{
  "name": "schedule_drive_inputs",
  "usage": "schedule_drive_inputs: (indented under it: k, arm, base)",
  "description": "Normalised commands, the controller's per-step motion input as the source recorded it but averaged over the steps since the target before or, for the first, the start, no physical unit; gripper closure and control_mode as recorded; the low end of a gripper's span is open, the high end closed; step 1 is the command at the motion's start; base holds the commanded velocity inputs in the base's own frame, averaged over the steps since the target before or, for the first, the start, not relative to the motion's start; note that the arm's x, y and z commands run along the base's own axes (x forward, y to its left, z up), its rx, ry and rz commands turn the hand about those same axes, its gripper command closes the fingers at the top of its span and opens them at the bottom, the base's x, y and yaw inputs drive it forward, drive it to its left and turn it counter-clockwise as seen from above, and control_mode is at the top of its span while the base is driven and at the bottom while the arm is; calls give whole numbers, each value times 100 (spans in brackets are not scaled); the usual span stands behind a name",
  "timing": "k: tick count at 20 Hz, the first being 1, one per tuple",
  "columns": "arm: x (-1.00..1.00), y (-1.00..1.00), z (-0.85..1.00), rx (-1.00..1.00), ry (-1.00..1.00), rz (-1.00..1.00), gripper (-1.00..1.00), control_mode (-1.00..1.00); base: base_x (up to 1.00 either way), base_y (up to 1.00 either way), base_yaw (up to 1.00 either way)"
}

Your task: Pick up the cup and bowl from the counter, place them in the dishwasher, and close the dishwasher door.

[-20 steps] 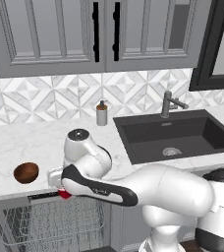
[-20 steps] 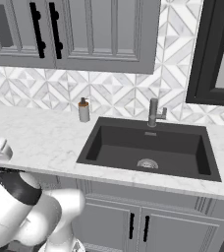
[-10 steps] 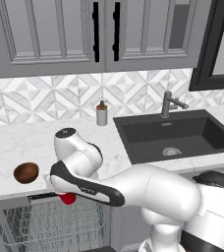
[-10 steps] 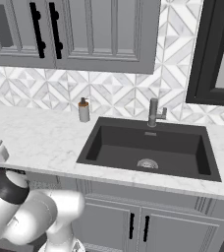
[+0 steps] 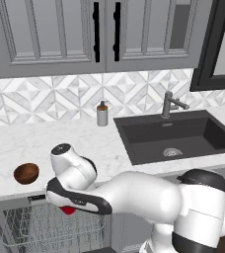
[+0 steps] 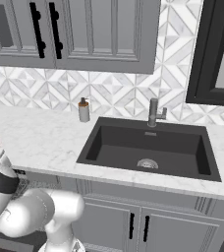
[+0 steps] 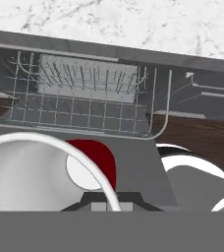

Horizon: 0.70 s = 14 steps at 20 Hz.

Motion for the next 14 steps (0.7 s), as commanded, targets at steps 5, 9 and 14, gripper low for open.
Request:
schedule_drive_inputs:
  k: [5, 9, 14]
  arm:
    - [18, 21, -82, -2, -2, 0, 100, -100]
    - [31, 23, -80, -2, -2, 0, 100, -100]
    - [31, 24, -80, -3, -6, 0, 100, -100]
  base:
    - [0, 0, 0]
    - [0, 0, 0]
    - [0, 0, 0]
